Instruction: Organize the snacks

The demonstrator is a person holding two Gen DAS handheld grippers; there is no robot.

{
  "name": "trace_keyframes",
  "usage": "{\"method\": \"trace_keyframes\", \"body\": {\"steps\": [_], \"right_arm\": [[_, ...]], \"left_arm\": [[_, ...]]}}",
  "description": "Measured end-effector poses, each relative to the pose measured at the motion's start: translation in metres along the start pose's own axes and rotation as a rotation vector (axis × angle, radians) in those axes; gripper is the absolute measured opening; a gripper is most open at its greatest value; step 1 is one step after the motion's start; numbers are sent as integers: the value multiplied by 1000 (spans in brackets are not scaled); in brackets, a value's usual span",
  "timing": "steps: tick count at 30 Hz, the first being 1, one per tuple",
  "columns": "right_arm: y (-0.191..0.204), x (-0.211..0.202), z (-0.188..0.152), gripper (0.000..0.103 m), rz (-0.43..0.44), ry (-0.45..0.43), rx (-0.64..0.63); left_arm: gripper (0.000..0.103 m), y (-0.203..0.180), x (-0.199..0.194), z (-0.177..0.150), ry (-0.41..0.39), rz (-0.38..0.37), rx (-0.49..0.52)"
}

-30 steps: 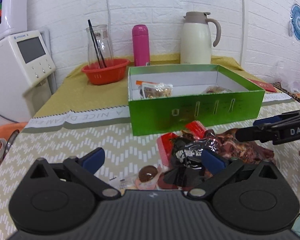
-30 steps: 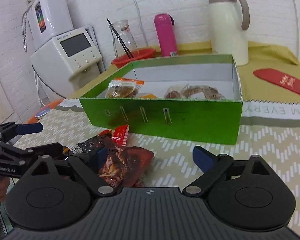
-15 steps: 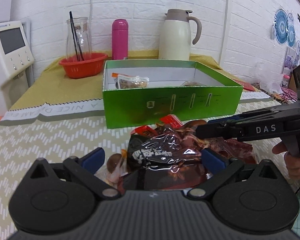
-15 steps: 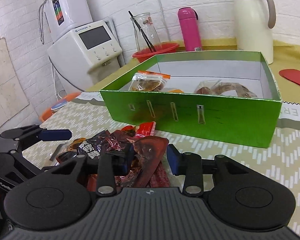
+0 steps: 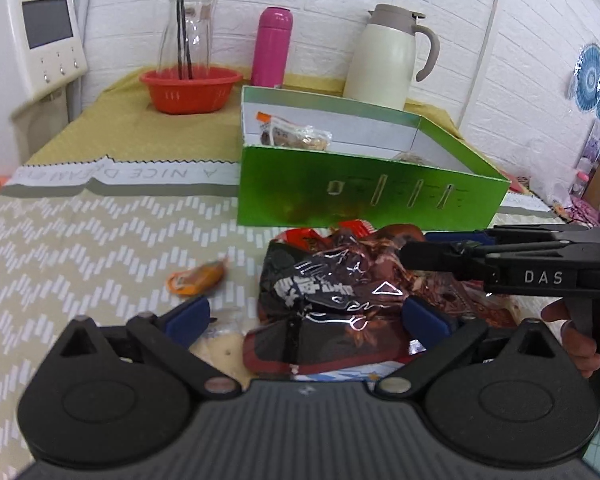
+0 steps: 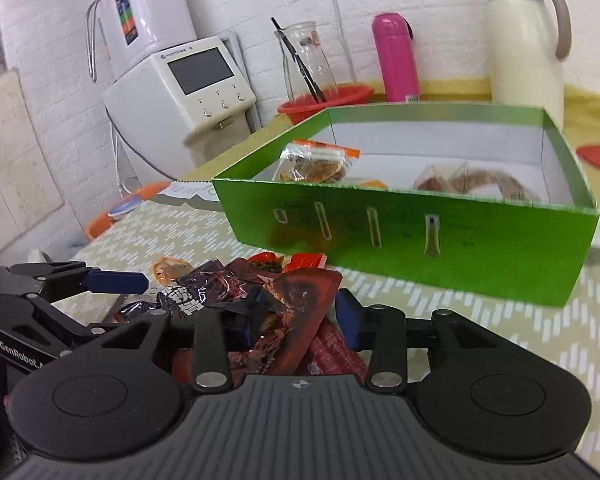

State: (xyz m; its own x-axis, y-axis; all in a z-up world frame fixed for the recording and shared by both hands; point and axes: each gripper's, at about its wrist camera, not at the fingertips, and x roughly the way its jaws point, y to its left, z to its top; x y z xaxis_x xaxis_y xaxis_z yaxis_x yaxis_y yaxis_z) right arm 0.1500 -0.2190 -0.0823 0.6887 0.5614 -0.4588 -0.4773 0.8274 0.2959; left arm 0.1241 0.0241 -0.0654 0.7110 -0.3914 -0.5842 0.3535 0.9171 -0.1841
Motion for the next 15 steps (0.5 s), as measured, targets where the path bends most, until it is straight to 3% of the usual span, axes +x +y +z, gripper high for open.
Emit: {"method": "trace_keyframes", "body": {"steps": [4, 7, 8, 13, 14, 15], "right_arm": [[-10, -3, -1, 69, 80, -27, 92], [-22, -2, -3, 78, 207, -31, 240], [-25, 0, -3, 83, 221, -25, 275], [-24, 6, -2, 83, 221, -15, 309], [-21, 6, -2, 79, 204, -14, 296], [-16, 5, -1, 65, 174, -13, 265]], "left_arm": [[103, -2, -1, -1, 4, -42, -10], [103, -5, 1, -2, 11, -55, -4], [103, -6, 2, -2, 11, -52, -7], [102, -2, 1, -2, 8, -61, -24], [102, -2, 0, -2, 4, -61, -26], [100, -1, 0, -2, 0, -55, -31]]}}
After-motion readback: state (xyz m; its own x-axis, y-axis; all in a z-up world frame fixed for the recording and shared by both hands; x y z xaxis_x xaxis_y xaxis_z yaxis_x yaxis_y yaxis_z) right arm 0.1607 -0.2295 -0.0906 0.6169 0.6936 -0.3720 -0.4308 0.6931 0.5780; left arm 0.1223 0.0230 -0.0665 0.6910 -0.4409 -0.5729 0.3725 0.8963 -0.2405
